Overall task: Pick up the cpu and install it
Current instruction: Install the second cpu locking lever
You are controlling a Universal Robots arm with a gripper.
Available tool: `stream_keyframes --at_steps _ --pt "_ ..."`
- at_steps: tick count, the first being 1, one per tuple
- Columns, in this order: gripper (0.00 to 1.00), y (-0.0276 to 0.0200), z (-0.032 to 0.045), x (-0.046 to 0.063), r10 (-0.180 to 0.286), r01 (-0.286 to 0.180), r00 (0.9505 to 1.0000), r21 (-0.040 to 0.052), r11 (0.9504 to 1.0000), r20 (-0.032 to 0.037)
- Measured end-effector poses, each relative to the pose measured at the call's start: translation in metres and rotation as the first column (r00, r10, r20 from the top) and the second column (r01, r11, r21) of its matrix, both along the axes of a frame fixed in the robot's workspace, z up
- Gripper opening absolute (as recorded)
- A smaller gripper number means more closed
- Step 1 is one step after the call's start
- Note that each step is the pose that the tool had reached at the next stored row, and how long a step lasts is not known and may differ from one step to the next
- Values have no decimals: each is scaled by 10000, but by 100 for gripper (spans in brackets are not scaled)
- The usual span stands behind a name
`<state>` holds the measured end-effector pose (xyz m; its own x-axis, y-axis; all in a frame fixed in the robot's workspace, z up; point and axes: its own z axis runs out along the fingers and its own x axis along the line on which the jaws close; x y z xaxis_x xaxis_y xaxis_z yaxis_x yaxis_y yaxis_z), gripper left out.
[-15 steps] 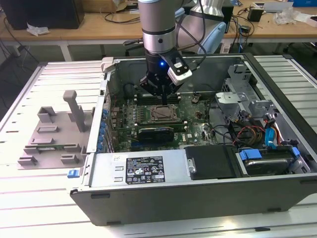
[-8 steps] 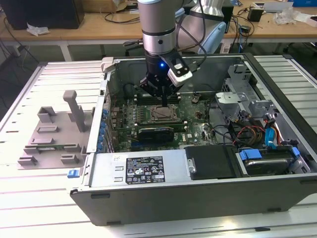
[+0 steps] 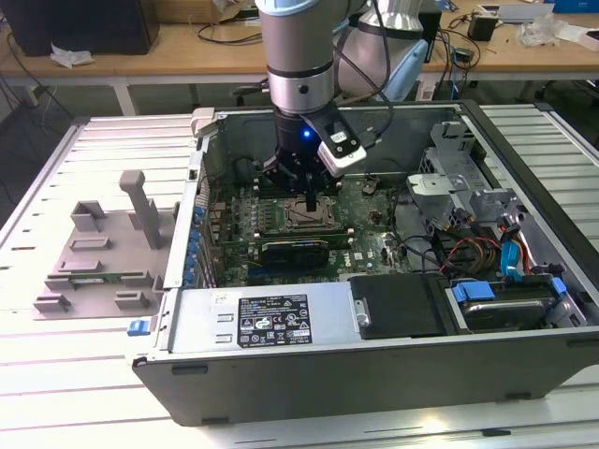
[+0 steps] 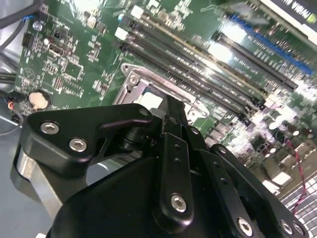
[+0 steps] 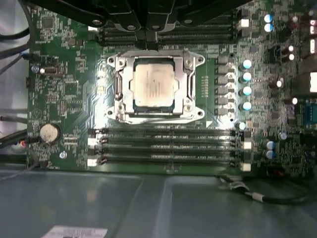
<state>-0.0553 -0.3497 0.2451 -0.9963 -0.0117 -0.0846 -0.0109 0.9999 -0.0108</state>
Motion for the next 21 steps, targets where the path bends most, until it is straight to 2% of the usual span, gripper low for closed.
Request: stream_keyframes --at_steps 2,3,4,6,12,21 --pt "11 -40 -1 0 0 0 10000 -4 10000 -36" --pt "11 -72 -1 0 1 -1 10000 -9 10000 -81" --pt "11 -105 -4 0 6 -6 9999 -10 10000 -160" --pt "11 -135 -27 0 113 -114 9994 -7 9999 -312" --pt "11 -136 -36 0 561 -561 9979 -7 9984 -318" --pt "11 -136 -45 -1 573 -573 9979 -5 9984 -318"
